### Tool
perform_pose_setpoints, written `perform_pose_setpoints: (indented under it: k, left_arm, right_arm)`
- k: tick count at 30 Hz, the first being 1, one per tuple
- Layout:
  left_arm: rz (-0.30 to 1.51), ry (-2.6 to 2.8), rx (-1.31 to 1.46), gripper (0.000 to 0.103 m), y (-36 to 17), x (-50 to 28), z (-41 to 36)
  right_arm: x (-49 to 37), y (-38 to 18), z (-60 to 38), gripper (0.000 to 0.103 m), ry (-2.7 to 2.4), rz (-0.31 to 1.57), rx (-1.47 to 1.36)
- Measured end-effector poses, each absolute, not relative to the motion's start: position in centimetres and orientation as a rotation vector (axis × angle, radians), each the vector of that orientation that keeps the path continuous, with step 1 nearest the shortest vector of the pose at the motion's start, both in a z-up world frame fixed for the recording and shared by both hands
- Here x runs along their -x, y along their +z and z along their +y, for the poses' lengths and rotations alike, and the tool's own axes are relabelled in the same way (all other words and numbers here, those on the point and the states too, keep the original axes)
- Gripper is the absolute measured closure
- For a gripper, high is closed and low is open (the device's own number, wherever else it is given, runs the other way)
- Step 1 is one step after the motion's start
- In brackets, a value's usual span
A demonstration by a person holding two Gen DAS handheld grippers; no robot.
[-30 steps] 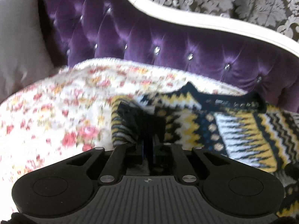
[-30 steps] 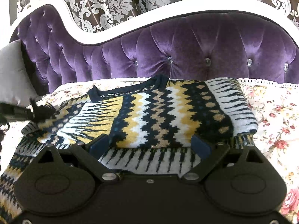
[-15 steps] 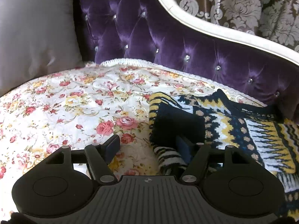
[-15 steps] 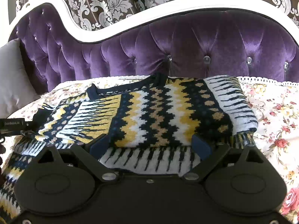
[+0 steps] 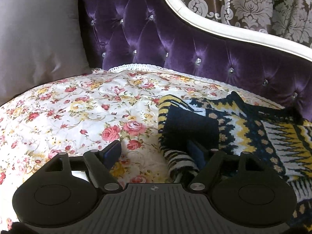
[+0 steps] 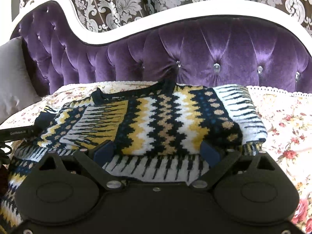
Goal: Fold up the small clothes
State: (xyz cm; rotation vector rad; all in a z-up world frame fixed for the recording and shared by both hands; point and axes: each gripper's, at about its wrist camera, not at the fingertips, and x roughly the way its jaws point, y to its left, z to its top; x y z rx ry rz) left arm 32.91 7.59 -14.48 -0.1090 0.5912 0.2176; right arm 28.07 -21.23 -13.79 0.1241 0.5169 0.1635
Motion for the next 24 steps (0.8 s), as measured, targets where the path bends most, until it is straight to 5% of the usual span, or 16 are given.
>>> perform_pose_setpoints:
  k: [13,24]
  left_arm:
    - [0.59,0.219,0.097,0.026,-14.6,-32.9,7.5]
    - [0.59,0.218,0.1,0.026,-14.5,-32.9,7.5]
  right_arm:
    - [-32.1,-8.8,-20.3,0.004,0.116,0.436,-0.014]
    - [-37.0,-14.4,-21.3,0.001,0.021,0.642,0.005]
